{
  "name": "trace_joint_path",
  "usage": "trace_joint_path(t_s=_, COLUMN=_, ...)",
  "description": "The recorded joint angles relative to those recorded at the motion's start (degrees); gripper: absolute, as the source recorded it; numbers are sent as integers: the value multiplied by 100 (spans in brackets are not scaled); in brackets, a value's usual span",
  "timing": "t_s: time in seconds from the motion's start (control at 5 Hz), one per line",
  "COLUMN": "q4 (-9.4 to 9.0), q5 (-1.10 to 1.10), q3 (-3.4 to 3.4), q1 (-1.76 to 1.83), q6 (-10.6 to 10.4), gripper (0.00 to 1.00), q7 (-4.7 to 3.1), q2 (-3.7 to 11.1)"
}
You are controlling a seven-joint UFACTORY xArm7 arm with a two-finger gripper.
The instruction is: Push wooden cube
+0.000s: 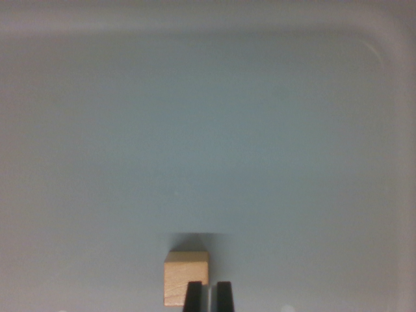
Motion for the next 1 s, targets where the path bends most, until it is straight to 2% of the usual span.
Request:
trace_joint_path(t_s=0.2, q4=-217, q5=-19, q3=16, q1=7, q6=-195, gripper=0, q7=28, q2=-1)
trace_joint_path(t_s=0.4, q4=-217, q5=-19, q3=16, q1=7, q6=-195, gripper=0, q7=28, q2=-1)
trace_joint_path(t_s=0.6, q4=-458, q5=-39, q3=33, q1=15, q6=-411, gripper=0, q7=59, q2=-1)
trace_joint_path(t_s=0.8, q4=-458, q5=-39, q3=33, q1=15, q6=-411, gripper=0, q7=59, q2=-1)
trace_joint_path(t_s=1.0, q4=-712, q5=-61, q3=52, q1=23, q6=-639, gripper=0, q7=92, q2=-2)
